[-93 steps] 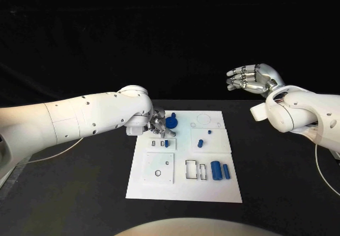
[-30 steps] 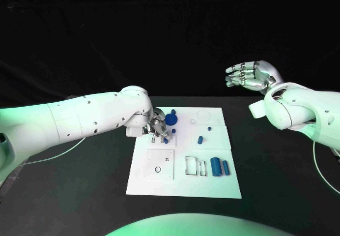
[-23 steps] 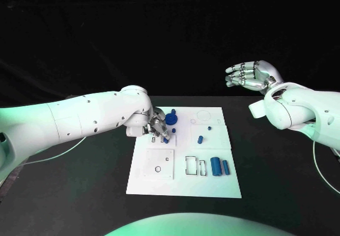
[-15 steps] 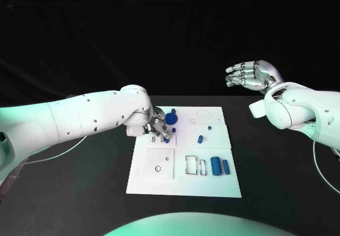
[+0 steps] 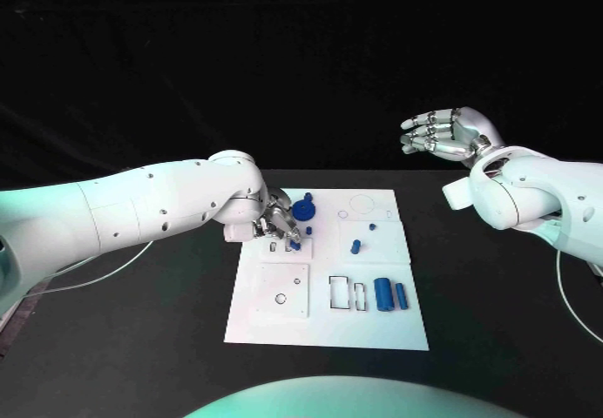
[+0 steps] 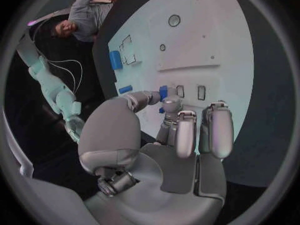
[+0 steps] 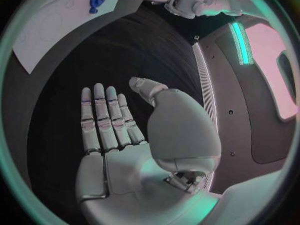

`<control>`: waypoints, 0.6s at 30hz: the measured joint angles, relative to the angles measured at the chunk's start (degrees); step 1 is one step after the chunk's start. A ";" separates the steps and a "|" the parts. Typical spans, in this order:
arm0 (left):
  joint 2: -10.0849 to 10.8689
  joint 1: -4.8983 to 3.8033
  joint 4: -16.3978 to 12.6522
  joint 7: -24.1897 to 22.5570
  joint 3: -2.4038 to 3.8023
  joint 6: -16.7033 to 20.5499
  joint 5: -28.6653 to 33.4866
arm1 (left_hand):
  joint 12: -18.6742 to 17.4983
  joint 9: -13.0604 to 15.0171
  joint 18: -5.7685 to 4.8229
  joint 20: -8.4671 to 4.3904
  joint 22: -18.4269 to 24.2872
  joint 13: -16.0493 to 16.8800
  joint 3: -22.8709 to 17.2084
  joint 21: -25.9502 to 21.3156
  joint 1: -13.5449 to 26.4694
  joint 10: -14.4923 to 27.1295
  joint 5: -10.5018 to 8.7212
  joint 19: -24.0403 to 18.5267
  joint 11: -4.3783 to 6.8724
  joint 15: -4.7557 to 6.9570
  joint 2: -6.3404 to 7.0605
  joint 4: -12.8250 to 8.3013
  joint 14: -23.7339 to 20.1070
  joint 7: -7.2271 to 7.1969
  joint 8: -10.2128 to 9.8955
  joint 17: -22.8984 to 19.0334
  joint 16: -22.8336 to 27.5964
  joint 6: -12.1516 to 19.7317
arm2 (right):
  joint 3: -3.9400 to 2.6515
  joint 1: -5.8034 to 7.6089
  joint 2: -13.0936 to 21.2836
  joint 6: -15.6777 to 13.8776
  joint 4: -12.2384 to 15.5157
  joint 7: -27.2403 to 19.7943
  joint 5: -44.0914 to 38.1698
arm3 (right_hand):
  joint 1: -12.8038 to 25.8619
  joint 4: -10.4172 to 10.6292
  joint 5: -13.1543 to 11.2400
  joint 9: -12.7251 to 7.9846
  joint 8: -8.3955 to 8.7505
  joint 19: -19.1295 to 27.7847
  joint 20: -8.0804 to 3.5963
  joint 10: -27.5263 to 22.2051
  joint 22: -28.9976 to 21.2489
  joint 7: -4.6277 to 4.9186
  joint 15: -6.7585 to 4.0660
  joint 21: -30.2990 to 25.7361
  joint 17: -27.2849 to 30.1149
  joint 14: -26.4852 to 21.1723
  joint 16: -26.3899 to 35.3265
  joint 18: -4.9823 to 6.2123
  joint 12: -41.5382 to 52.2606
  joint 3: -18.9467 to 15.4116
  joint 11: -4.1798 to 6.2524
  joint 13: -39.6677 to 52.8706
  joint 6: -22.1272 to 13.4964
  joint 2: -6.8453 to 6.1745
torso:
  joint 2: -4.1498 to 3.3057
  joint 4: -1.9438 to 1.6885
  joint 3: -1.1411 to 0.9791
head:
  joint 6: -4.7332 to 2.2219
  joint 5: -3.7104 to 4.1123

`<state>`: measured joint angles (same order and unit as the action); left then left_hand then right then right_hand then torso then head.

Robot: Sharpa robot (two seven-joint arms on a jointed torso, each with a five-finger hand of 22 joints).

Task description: Assemble the parts on the task board

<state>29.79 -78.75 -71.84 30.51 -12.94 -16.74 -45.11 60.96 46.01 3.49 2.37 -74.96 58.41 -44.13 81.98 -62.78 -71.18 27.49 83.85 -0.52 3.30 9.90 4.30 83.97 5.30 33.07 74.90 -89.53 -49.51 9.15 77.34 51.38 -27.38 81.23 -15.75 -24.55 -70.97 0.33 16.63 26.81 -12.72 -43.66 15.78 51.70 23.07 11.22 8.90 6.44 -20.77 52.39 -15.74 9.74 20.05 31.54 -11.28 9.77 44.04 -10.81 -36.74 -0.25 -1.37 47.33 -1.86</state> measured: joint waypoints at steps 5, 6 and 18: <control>1.29 0.00 -1.35 -0.50 -0.01 4.24 1.53 | 0.46 0.00 0.00 -0.01 0.00 0.63 0.16 0.35 0.11 -0.42 3.21 0.01 -0.39 0.23 0.73 -0.16 -0.03 0.30 0.50 0.00 0.00 -0.30 | 0.01 -0.02 0.08 0.00 -0.03 -0.01 -0.02 | 0.02 0.00 0.00 0.00 0.00 0.00 0.00 0.00 -0.13 0.00 0.00 0.00 0.00 0.00 0.22 0.00 0.00 0.00 0.00 -0.12 0.00 -0.02 | 0.02 -0.02 -0.01 | -0.01 -0.04; 1.50 0.00 -1.62 -0.59 -0.01 4.99 1.68 | 0.52 0.00 0.00 -0.15 0.00 0.75 0.16 0.41 0.07 -0.44 4.12 0.15 -0.42 0.43 0.83 -0.16 0.00 0.29 0.52 0.00 0.00 -0.31 | 0.02 -0.03 0.10 -0.01 -0.03 -0.01 -0.03 | 0.26 0.09 0.00 -0.03 0.00 0.00 0.00 0.00 -0.13 0.08 0.00 0.00 0.00 0.00 0.22 0.00 0.00 -0.09 0.00 -0.12 -0.08 -0.26 | 0.02 -0.02 -0.01 | -0.01 -0.05; 3.51 0.84 -3.60 -1.37 -0.09 13.56 -0.34 | 2.45 0.00 0.01 -0.64 0.01 2.62 0.31 1.77 0.42 -1.74 8.55 0.20 -0.71 1.04 2.41 -0.31 0.15 0.13 0.97 0.00 0.00 -1.32 | 0.08 -0.21 0.50 -0.03 -0.03 -0.03 -0.06 | 0.55 0.16 0.00 -0.06 0.00 0.21 0.21 0.00 -0.23 0.15 0.00 -0.23 0.05 0.00 0.22 0.00 0.00 -0.16 0.00 -0.22 -0.14 -0.05 | 0.03 -0.08 -0.06 | 0.30 -0.22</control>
<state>33.30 -77.91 -75.44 29.13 -13.02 -3.18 -45.45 63.40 46.01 3.50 1.72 -74.95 61.02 -43.82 83.76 -62.35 -72.93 36.04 84.05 -1.23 4.34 12.32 3.99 84.13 5.42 34.05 74.90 -89.53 -50.84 9.22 77.13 51.88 -27.41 81.20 -15.77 -24.61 -70.42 0.49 16.63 26.75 -12.72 -43.45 15.99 51.70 22.84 11.37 8.89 6.21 -20.72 52.39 -15.52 9.74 20.05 31.38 -11.27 9.55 43.89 -10.86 -36.71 -0.33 -1.43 47.64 -2.08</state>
